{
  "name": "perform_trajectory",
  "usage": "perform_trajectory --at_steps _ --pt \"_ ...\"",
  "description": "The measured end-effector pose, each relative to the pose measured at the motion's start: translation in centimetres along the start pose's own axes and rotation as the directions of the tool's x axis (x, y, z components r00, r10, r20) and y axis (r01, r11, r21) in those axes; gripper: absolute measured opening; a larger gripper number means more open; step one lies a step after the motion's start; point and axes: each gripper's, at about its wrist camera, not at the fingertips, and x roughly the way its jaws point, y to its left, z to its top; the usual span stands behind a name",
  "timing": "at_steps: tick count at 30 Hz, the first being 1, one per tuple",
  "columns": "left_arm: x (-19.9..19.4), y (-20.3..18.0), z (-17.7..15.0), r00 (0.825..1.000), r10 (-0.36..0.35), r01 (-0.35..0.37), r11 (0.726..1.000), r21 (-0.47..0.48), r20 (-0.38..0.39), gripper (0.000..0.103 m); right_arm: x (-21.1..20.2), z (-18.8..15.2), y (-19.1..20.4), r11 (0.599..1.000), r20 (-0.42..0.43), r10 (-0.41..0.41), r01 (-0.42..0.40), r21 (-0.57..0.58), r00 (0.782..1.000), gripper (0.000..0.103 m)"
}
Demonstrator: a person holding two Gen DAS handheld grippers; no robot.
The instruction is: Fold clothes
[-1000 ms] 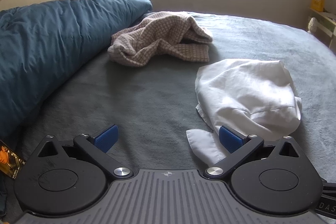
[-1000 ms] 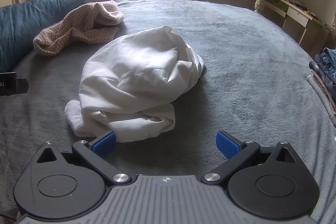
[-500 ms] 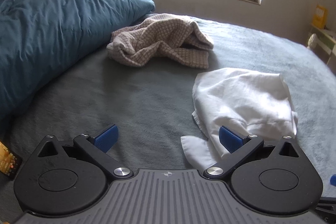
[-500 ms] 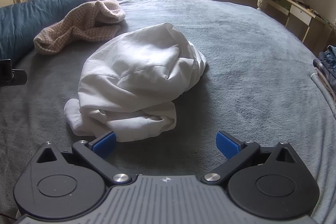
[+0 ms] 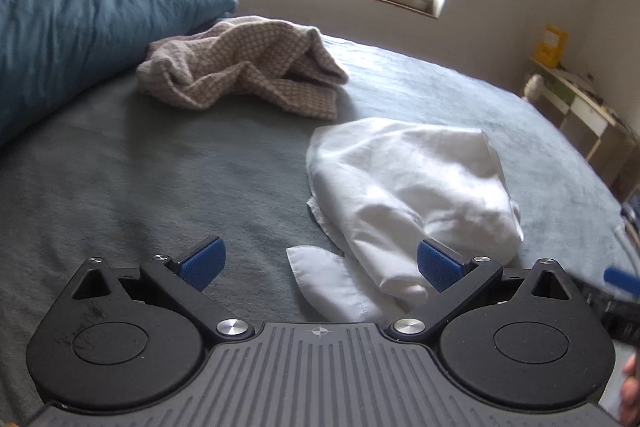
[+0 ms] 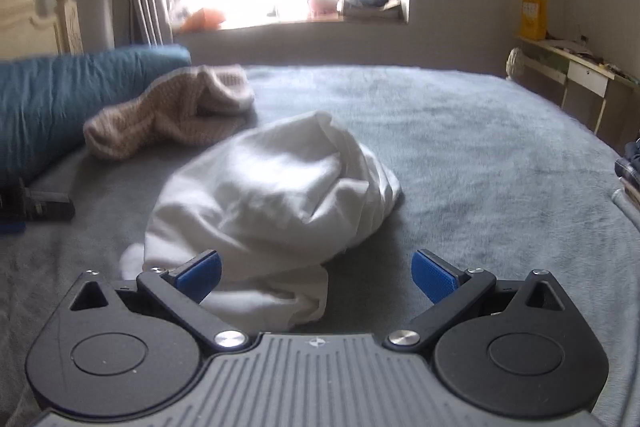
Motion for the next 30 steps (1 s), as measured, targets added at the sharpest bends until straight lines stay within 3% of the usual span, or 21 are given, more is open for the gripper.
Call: perform_trajectory --at_steps 4,8,13,15,17,19,21,22,24,27,30 --pt "1.2 -0.9 -1.1 0.999 -0.049 0.049 0.994 0.093 -0.007 0.102 1.8 0.4 -1.5 1.000 0.008 0.010 -0.010 0.024 1.000 0.103" --pt "2.7 -2.4 -1.9 0.997 -0.077 0.079 0.976 0.205 -0.015 0.096 4.3 1.9 -2.8 0.998 -0.018 0.042 -0.041 0.040 0.999 0.103" --pt "5.5 -4.1 -1.9 0.995 -0.099 0.103 0.953 0.285 -0.029 0.074 8.8 4.4 -3.3 0.996 -0.075 0.084 -0.082 0.021 0.994 0.103" --pt "6.9 -4.8 -1.9 0.995 -0.089 0.098 0.943 0.319 -0.041 0.055 10.7 5.1 -3.4 0.995 -0.105 0.098 -0.095 0.033 0.990 0.102" --pt "8.0 -5.3 -2.1 0.996 -0.077 0.091 0.929 0.359 -0.054 0.050 12.5 5.5 -3.7 0.991 -0.147 0.123 -0.114 0.066 0.982 0.101" --pt "8.6 -5.5 -2.3 0.996 -0.068 0.085 0.923 0.376 -0.059 0.031 14.3 5.5 -3.9 0.984 -0.199 0.165 -0.146 0.105 0.966 0.093" --pt "9.0 -5.4 -2.4 0.996 -0.064 0.085 0.926 0.369 -0.069 0.009 15.8 5.1 -3.9 0.975 -0.254 0.202 -0.171 0.141 0.946 0.072" --pt "9.0 -5.2 -2.3 0.995 -0.062 0.084 0.932 0.354 -0.072 0.007 16.2 4.8 -4.0 0.971 -0.276 0.218 -0.180 0.155 0.936 0.064" --pt "8.5 -4.5 -2.0 0.996 -0.063 0.078 0.947 0.311 -0.058 0.001 16.2 4.5 -4.1 0.963 -0.272 0.246 -0.202 0.181 0.930 0.025" --pt "6.7 -3.4 -1.0 0.997 -0.081 0.081 0.962 0.259 -0.011 0.000 14.4 4.6 -4.2 0.949 -0.201 0.285 -0.247 0.196 0.937 0.005" --pt "4.3 -2.5 0.3 0.993 -0.110 0.099 0.973 0.209 0.043 0.000 11.5 6.0 -4.6 0.935 -0.108 0.322 -0.298 0.194 0.940 0.003"
